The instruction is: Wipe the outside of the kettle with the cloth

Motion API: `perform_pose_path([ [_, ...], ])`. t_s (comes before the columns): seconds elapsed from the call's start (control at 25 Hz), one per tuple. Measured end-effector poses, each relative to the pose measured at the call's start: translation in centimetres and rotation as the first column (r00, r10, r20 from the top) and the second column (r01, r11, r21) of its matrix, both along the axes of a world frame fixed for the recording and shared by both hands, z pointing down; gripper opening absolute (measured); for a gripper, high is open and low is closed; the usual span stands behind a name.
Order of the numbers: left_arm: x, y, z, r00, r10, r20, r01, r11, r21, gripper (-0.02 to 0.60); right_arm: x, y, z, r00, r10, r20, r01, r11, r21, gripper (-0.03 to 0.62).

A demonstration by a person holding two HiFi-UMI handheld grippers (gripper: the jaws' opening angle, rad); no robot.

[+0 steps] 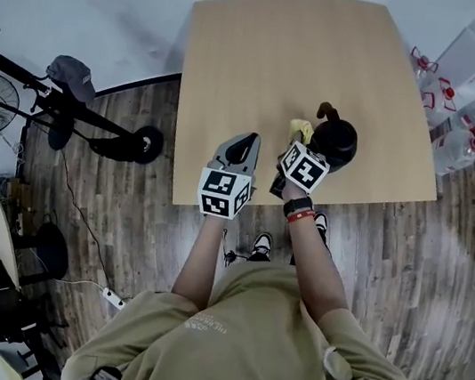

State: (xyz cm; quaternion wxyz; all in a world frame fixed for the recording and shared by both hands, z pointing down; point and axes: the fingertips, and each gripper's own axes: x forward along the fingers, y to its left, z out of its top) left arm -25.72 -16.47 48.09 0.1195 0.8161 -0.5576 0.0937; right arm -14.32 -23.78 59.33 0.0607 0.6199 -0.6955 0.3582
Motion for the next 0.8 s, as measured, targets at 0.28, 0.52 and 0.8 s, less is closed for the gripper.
perform_pose_path([
  [0.28, 0.6, 0.2, 0.8, 1.0, 0.015, -0.003, -0.015, 1.0, -0.014, 0.025, 0.9, 1.0, 0.0, 1.0, 0.021, 0.003, -0.021, 1.0, 0.002, 0.107],
  [0.52, 1.8, 0.4, 0.9, 0.999, 0.045, -0.01, -0.045, 0.999, -0.02, 0.025, 1.3, 2.2, 0.2, 1.0, 0.006, -0.005, -0.006, 1.0, 0.006, 0.107],
  [0.8, 3.8, 1.0, 1.5, 0.997, 0.082, -0.014, -0.082, 0.996, -0.024, 0.025, 2.6, 4.1, 0.6, 1.0, -0.005, -0.003, 0.005, 1.0, -0.001, 0.107],
])
